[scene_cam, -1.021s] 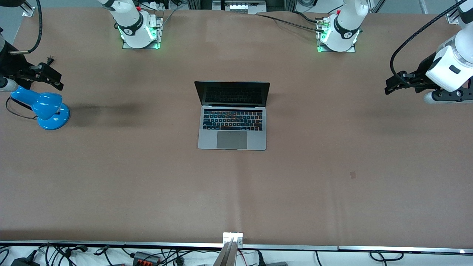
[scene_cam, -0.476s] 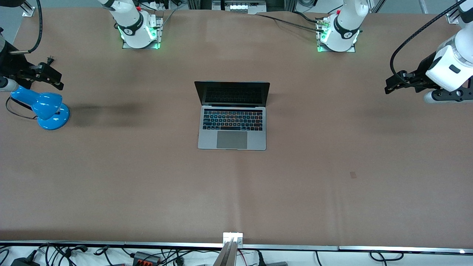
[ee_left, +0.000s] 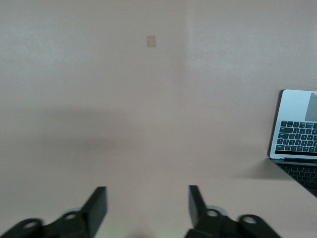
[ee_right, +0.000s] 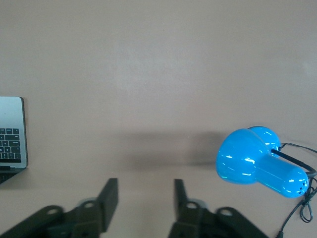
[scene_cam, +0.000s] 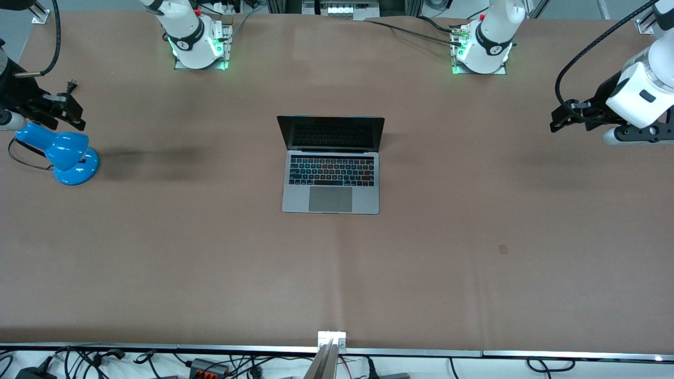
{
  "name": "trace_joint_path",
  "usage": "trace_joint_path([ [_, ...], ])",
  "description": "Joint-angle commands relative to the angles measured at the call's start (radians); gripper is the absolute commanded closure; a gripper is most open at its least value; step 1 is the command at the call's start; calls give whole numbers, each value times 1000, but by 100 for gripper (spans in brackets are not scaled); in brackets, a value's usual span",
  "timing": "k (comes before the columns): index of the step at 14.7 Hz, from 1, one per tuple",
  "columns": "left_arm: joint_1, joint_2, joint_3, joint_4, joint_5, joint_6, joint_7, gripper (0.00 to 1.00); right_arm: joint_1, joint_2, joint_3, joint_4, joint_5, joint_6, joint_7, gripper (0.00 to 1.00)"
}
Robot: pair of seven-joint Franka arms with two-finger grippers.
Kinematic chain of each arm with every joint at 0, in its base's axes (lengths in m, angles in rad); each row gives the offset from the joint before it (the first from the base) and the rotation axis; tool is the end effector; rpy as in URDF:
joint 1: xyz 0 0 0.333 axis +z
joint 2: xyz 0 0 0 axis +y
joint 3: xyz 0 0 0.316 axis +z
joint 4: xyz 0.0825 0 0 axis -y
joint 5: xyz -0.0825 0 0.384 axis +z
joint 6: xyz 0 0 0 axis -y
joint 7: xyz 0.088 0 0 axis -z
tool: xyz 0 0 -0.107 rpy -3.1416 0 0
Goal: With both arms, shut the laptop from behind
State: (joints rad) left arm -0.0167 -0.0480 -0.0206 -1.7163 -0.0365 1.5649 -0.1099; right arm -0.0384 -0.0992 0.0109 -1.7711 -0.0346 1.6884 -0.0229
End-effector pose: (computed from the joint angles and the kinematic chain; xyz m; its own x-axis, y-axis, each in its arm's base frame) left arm 0.5334 -0.0241 0.5819 0.9917 0.0726 -0.1065 0.0755 -0.9969 0.0238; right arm 0.5306 -0.0177 0.5935 0.9999 -0.0006 0.0156 -0.0011 -0.9994 0.0359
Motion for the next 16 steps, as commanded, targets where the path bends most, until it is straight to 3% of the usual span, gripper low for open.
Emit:
trace_joint_path([
  [1, -6, -23, -10, 9, -2, -36, 19, 100, -3, -16, 9, -14, 15, -9, -11, 92],
  [2, -2, -24, -15, 7, -2, -45, 18, 100, -3, -14, 9, -14, 15, -10, -11, 100],
  [8, 0, -23, -15, 9, -2, -48, 18, 100, 12, -1, 12, -14, 16, -30, -12, 100],
  [11, 0, -23, -15, 9, -2, -49, 18, 100, 92, 45, 12, -16, 19, -99, -8, 100],
  [14, -6, -26, -21, 7, -19, -80, 18, 100, 158, 91, 12, -25, 76, -108, 34, 100],
  [16, -6, -24, -35, 1, -113, -89, 18, 100, 184, 98, 12, -57, 129, -107, 43, 100],
])
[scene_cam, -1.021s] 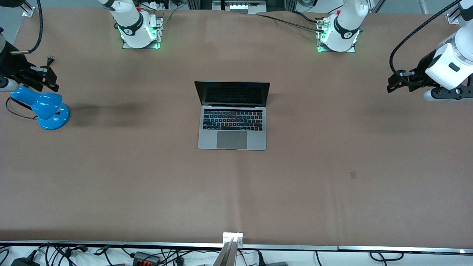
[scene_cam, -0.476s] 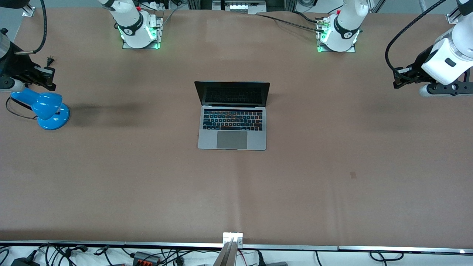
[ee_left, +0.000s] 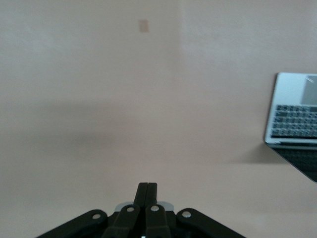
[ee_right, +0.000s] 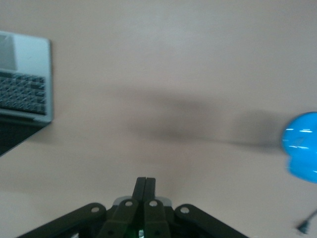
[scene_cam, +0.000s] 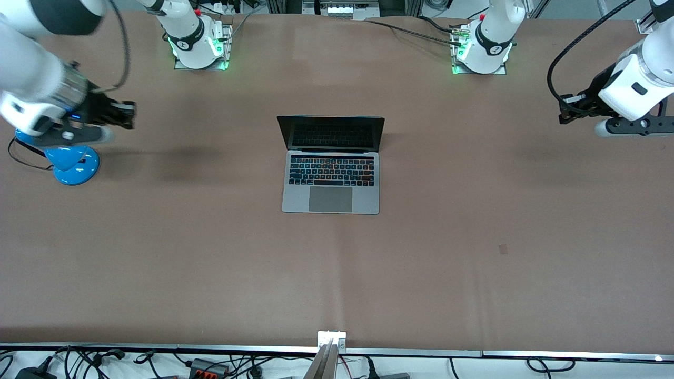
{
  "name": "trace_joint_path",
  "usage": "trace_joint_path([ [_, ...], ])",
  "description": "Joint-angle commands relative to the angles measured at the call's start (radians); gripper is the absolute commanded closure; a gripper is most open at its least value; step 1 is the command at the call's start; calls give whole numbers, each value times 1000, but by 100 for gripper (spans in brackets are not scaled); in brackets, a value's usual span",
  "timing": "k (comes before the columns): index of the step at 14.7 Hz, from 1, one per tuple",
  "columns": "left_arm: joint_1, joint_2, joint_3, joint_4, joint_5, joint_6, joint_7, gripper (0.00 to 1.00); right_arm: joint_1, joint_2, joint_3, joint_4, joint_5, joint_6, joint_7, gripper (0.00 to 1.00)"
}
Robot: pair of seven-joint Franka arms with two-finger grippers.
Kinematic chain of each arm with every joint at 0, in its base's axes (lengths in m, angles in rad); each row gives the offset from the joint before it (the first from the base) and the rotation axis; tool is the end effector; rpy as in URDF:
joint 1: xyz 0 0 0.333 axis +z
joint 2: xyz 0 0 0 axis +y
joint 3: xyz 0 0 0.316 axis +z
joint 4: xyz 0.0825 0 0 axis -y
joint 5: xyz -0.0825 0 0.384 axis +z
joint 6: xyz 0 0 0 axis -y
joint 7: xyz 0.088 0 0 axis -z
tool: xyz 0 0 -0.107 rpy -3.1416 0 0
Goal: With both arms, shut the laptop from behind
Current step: 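Move both grippers to the laptop lid's back edge, one at each corner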
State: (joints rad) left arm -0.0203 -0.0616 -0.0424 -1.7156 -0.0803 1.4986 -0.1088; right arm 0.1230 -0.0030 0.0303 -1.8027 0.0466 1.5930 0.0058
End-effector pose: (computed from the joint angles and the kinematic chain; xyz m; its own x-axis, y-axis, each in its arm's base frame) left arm 0.5212 -0.0424 0.5848 0.9859 0.0413 -0.1621 0.0516 -0.9969 0.0601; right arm 0.5314 0.0871 0.5198 0.9682 0.1427 -0.2055 0.1365 -0.9897 -0.0441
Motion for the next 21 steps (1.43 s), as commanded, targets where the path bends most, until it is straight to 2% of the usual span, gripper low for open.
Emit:
trace_joint_path([
  [1, -4, -7, -23, -15, -123, 0, 18, 100, 27, 6, -7, -44, 94, -8, 14, 100],
  [2, -6, -6, -48, -45, -153, 50, 18, 100, 29, 12, -7, -65, 134, -4, 14, 100],
  [5, -3, -9, -180, -178, -183, 184, -6, 100, 61, 29, -7, -104, 231, -2, 14, 100],
  [6, -3, -7, -216, -220, -234, 225, -11, 100, 70, 32, -7, -134, 280, 4, 14, 100],
  [8, -6, -3, -249, -295, -286, 322, -11, 100, 99, 50, -7, -174, 370, 24, 13, 100],
  [10, -4, 19, -315, -332, -309, 363, -11, 100, 138, 69, -7, -194, 424, 48, 13, 100],
  [13, -4, 19, -378, -396, -378, 393, -11, 100, 208, 93, -7, -256, 561, 138, 13, 100],
  [17, -3, 17, -459, -482, -400, 451, -11, 100, 360, 95, -7, -323, 573, 315, 71, 100],
  [19, -4, 5, -476, -515, -447, 457, -9, 100, 409, 109, -7, -327, 573, 352, 127, 100],
  [21, -4, 9, -536, -535, -449, 533, -15, 100, 426, 112, -7, -320, 572, 361, 148, 100],
])
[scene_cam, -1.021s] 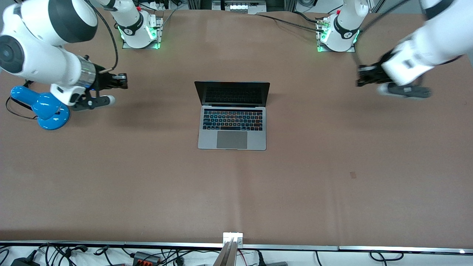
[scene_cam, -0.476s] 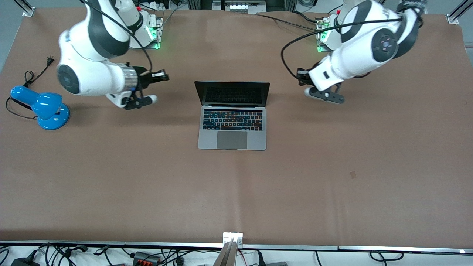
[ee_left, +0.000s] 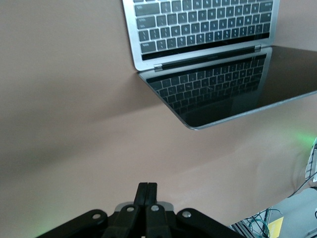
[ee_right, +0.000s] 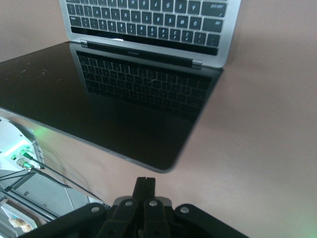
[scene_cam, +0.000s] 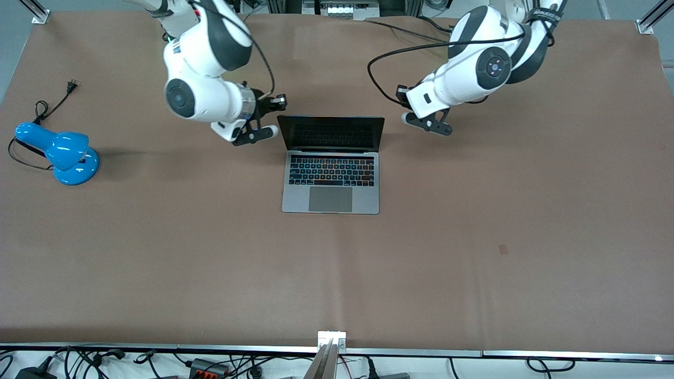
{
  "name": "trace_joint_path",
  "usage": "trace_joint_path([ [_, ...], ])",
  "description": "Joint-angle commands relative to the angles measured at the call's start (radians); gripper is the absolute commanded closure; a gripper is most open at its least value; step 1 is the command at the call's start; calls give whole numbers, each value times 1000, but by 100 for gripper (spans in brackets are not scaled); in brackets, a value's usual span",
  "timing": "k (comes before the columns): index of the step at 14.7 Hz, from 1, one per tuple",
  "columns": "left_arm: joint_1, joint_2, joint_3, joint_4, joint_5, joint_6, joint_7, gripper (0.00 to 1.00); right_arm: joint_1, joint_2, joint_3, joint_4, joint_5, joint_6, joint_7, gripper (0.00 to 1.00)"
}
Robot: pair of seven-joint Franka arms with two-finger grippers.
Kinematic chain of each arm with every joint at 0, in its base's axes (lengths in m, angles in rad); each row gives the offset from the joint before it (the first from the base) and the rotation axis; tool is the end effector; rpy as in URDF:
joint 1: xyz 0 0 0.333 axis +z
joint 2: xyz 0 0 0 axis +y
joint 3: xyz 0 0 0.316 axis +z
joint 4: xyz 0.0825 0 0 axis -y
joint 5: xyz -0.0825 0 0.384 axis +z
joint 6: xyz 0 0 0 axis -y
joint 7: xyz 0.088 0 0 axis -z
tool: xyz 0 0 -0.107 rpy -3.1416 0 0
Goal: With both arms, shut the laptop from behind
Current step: 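Move both grippers to the laptop lid's back edge, one at each corner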
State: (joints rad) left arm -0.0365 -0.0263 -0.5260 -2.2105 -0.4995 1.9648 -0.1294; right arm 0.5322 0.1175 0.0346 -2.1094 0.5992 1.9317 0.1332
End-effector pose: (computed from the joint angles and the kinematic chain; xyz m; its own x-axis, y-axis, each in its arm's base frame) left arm 0.4086 -0.2950 0.3782 0.9249 -0.2287 -0.3037 -0.1179 -0.9320 0.3427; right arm 0.4297 0.3194 0.3500 0.8941 0.2068 -0.3972 0.0335 -0.9154 -0.4011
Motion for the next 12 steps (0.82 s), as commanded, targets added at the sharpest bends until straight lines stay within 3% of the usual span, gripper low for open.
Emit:
trace_joint_path([
  [1, 10, -11, -80, -46, -30, 113, -9, 100, 20, -9, -12, -14, 19, 24, 20, 100],
  [7, 9, 123, -100, -40, -28, 267, -10, 100, 38, 43, -12, -1, 17, 92, 19, 100],
  [12, 7, 189, -98, 1, -22, 313, -10, 100, 34, 50, -15, 20, 14, 87, 19, 100],
])
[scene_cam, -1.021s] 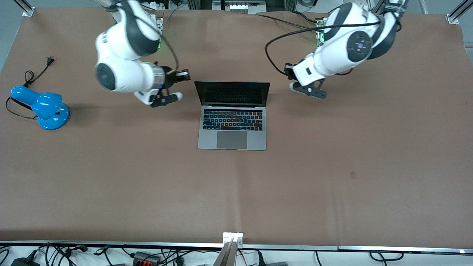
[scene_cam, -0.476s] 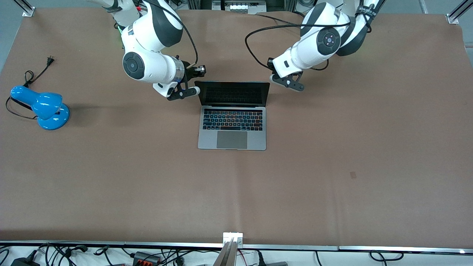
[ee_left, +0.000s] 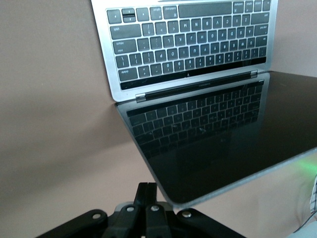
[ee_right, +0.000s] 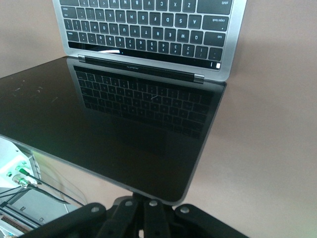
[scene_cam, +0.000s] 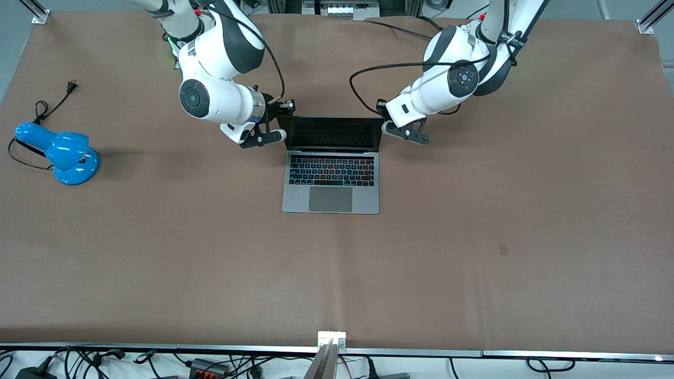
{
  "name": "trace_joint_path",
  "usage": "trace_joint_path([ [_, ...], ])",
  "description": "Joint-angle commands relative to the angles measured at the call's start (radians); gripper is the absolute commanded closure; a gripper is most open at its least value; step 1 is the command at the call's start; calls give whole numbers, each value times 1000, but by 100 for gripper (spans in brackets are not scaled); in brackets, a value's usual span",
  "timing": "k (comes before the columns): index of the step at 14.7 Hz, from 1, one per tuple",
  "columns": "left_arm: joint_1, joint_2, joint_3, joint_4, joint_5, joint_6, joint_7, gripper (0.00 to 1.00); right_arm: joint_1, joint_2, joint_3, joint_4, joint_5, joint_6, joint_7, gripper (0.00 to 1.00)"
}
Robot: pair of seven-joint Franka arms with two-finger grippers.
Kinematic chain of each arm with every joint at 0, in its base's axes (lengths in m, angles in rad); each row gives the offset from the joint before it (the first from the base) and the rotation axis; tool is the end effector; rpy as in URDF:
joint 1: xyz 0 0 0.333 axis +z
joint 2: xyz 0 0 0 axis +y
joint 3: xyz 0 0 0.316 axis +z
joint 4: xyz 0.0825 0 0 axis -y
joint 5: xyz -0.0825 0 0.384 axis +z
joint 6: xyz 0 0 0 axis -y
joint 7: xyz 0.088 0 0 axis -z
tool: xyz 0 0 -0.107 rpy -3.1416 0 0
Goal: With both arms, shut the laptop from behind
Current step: 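Move both grippers to the laptop lid's back edge, one at each corner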
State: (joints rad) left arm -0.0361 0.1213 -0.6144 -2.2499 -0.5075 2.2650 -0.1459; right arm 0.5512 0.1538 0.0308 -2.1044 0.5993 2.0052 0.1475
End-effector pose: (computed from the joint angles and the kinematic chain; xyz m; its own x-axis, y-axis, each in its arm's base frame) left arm 0.4112 -0.3279 0.3176 0.9557 -0.1952 -0.2202 -0.1009 -0.9202 0.3782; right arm 0.4361 0.3272 0.3354 0.9125 0.1758 -0.3694 0.0196 -0.9207 -0.3898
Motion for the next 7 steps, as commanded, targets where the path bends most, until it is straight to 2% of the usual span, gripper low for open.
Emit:
trace_joint_path([
  [1, 11, 69, -7, 64, -8, 13, 8, 100, 15, 13, -11, 15, 13, 15, 4, 100],
  [7, 18, 139, 2, 121, -6, 42, 8, 100, 4, 36, -12, 53, 8, 17, 4, 100],
])
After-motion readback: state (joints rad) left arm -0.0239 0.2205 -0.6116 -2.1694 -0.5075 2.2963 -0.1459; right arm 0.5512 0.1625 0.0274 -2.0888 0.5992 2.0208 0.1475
